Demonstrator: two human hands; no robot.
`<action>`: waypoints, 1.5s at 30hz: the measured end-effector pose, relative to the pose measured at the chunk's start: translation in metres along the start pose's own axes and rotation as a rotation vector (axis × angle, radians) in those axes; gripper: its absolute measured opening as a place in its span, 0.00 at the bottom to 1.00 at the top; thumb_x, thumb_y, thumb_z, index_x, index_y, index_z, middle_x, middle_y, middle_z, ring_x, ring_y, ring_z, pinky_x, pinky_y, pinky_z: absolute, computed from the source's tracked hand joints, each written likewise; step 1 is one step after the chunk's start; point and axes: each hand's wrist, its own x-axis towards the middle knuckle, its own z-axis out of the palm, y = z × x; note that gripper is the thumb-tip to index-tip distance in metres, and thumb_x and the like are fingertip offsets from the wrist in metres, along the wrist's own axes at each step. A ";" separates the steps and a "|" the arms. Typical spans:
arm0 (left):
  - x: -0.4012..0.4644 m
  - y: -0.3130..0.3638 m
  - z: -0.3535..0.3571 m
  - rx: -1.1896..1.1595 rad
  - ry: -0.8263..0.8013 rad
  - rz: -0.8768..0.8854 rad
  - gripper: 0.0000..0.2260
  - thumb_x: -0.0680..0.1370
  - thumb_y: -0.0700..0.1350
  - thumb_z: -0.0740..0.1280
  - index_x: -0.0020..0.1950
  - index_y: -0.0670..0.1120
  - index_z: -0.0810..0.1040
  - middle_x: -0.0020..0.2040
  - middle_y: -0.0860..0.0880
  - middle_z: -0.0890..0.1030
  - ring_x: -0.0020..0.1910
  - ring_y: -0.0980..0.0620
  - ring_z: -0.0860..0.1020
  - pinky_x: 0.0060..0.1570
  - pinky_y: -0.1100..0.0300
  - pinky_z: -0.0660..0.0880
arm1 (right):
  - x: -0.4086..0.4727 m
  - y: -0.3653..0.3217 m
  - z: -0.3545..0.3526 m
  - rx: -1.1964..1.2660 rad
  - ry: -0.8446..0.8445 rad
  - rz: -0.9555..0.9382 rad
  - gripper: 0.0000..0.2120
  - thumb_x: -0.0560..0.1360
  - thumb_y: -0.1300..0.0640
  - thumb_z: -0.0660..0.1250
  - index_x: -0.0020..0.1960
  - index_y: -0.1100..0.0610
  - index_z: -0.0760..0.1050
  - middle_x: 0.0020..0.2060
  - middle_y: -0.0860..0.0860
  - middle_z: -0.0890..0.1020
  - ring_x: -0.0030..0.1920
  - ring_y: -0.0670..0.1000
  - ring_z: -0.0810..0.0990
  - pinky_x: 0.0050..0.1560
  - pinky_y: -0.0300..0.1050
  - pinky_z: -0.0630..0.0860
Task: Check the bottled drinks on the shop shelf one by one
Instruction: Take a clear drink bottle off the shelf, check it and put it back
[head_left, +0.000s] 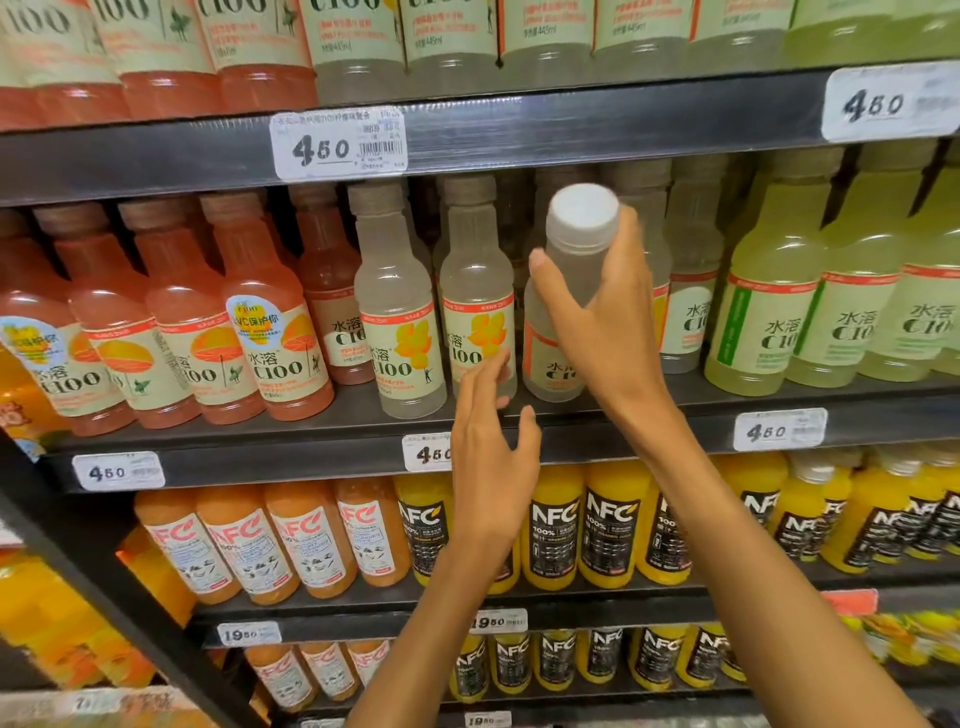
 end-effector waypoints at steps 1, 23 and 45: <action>-0.002 0.001 0.000 -0.013 -0.034 -0.005 0.27 0.77 0.39 0.67 0.73 0.51 0.64 0.69 0.54 0.68 0.60 0.59 0.73 0.59 0.69 0.70 | -0.004 -0.002 -0.002 0.031 -0.054 0.028 0.24 0.77 0.56 0.68 0.68 0.61 0.64 0.60 0.56 0.74 0.60 0.53 0.73 0.61 0.48 0.73; -0.058 0.046 -0.049 -0.671 -0.509 -0.246 0.13 0.68 0.58 0.67 0.52 0.62 0.81 0.51 0.53 0.85 0.51 0.55 0.83 0.45 0.67 0.77 | -0.014 -0.037 -0.048 0.960 -0.550 0.456 0.18 0.78 0.46 0.56 0.61 0.57 0.70 0.39 0.52 0.82 0.41 0.52 0.83 0.47 0.47 0.80; -0.055 0.031 -0.057 -0.749 -0.523 -0.597 0.29 0.67 0.72 0.64 0.63 0.60 0.77 0.60 0.53 0.81 0.61 0.52 0.79 0.62 0.50 0.74 | -0.017 -0.020 -0.031 0.813 -0.437 0.685 0.21 0.77 0.39 0.60 0.57 0.56 0.72 0.36 0.52 0.82 0.41 0.54 0.84 0.39 0.45 0.80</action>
